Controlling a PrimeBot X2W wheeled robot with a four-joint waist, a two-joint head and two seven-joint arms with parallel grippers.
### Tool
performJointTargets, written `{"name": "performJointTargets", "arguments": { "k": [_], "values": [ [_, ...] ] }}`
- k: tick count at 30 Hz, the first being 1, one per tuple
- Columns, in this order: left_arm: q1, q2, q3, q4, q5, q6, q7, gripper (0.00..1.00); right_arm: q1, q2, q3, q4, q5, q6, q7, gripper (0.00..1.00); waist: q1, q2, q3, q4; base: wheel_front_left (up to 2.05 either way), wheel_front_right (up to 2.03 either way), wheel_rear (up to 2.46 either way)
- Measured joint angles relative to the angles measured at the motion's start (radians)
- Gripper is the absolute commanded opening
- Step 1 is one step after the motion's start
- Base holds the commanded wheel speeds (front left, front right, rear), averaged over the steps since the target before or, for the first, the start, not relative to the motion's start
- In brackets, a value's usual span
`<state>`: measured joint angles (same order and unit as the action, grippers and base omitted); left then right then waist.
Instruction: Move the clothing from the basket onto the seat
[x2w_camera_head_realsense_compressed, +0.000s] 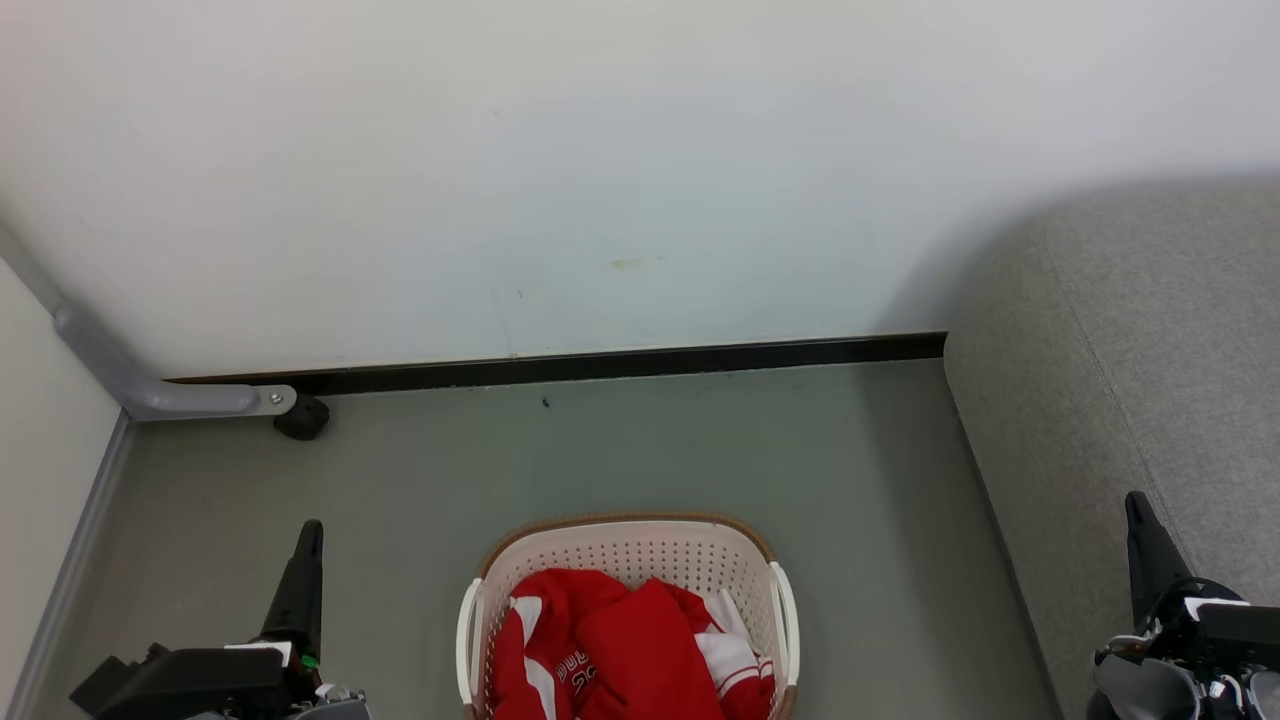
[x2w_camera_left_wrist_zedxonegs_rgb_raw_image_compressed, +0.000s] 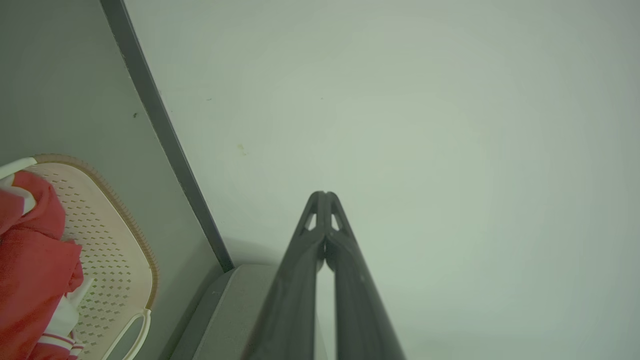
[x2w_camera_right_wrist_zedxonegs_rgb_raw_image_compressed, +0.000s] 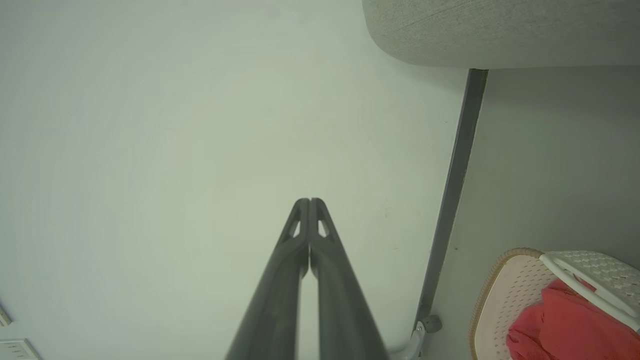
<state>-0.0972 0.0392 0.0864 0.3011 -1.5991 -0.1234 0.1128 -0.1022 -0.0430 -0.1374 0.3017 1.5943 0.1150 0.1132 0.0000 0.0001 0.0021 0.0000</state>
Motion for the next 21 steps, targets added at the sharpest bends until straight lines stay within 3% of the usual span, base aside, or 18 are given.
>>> {"name": "performJointTargets", "arguments": {
  "k": [21],
  "values": [
    [0.000, 0.000, 0.000, 0.000, 0.000, 0.000, 0.000, 0.00, 0.000, 0.000, 0.000, 0.000, 0.000, 0.000, 0.000, 0.00, 0.0000, 0.0000, 0.000, 0.000, 0.00, 0.00, 0.00]
  ]
}}
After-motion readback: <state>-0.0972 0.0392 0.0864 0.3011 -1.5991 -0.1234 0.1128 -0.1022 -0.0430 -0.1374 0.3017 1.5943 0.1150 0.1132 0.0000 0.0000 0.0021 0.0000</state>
